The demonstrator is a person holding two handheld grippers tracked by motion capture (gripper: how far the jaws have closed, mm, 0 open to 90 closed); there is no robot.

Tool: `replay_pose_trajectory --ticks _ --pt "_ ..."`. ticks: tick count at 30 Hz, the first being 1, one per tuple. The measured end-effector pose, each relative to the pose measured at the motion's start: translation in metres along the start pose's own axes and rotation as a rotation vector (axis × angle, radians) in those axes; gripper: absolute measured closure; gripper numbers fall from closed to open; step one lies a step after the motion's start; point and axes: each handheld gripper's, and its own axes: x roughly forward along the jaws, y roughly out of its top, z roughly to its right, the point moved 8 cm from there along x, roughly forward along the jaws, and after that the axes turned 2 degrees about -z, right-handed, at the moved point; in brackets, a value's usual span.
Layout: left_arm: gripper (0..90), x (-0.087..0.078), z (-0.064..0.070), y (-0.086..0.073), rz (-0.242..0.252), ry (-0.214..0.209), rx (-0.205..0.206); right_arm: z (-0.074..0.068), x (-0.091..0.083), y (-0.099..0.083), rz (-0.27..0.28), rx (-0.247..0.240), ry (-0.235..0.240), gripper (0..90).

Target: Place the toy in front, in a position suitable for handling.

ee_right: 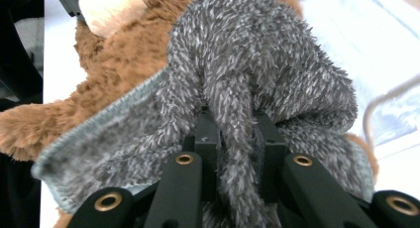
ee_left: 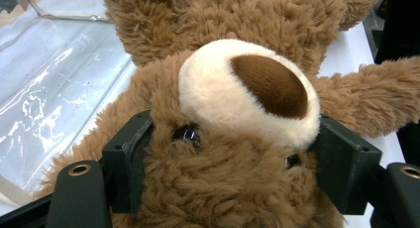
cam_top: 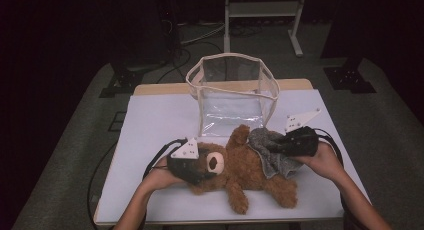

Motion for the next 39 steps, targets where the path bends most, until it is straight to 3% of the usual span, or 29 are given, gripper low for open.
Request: replay_pose_trajectory --ticks 2,3,7,9,14,15,20,21,24,27,30,35,38,39 --pt "25.4 0.000 0.000 0.000 -0.003 0.002 0.000 0.006 -0.002 -0.008 0.007 0.028 0.004 76.3" --pt "25.4 0.000 0.000 0.001 -0.011 0.003 0.000 0.012 -0.009 -0.021 -0.008 0.047 -0.020 76.2" --pt "25.3 0.001 0.000 0.002 -0.019 0.005 0.003 0.021 -0.023 -0.043 -0.022 0.090 -0.058 76.1" --pt "25.0 0.001 0.000 0.002 -0.025 0.005 0.005 0.028 -0.039 -0.055 -0.020 0.126 -0.097 76.1" --pt "24.9 0.001 -0.001 0.003 -0.029 0.003 0.005 0.030 -0.052 -0.044 0.004 0.111 -0.121 75.8" --pt "24.9 0.001 -0.001 0.003 -0.031 0.005 0.007 0.029 -0.050 -0.033 0.022 0.094 -0.117 75.8" --pt "25.0 0.001 0.001 0.003 -0.037 0.007 0.014 0.025 -0.029 -0.022 0.017 0.064 -0.083 75.7" --pt "25.2 0.001 0.001 0.003 -0.039 0.006 0.017 0.025 -0.020 -0.026 -0.010 0.064 -0.078 75.7" --pt "25.9 0.000 0.002 0.004 -0.044 0.006 0.020 0.026 -0.019 -0.036 -0.033 0.076 -0.073 75.7" --pt "27.9 0.000 0.003 0.004 -0.051 -0.003 0.029 0.029 -0.036 -0.052 -0.039 0.114 -0.092 75.8" --pt "28.5 0.001 0.004 0.005 -0.048 -0.007 0.028 0.028 -0.048 -0.051 -0.027 0.114 -0.104 75.7" --pt "29.3 0.002 0.006 0.007 -0.044 -0.018 0.034 0.023 -0.056 -0.022 0.012 0.051 -0.099 75.7" --pt "30.0 0.002 0.008 0.007 -0.042 -0.028 0.044 0.018 -0.041 -0.006 0.002 0.015 -0.073 75.7" --pt "30.0 0.002 0.008 0.007 -0.041 -0.029 0.050 0.015 -0.027 -0.003 -0.030 -0.003 -0.056 75.7"
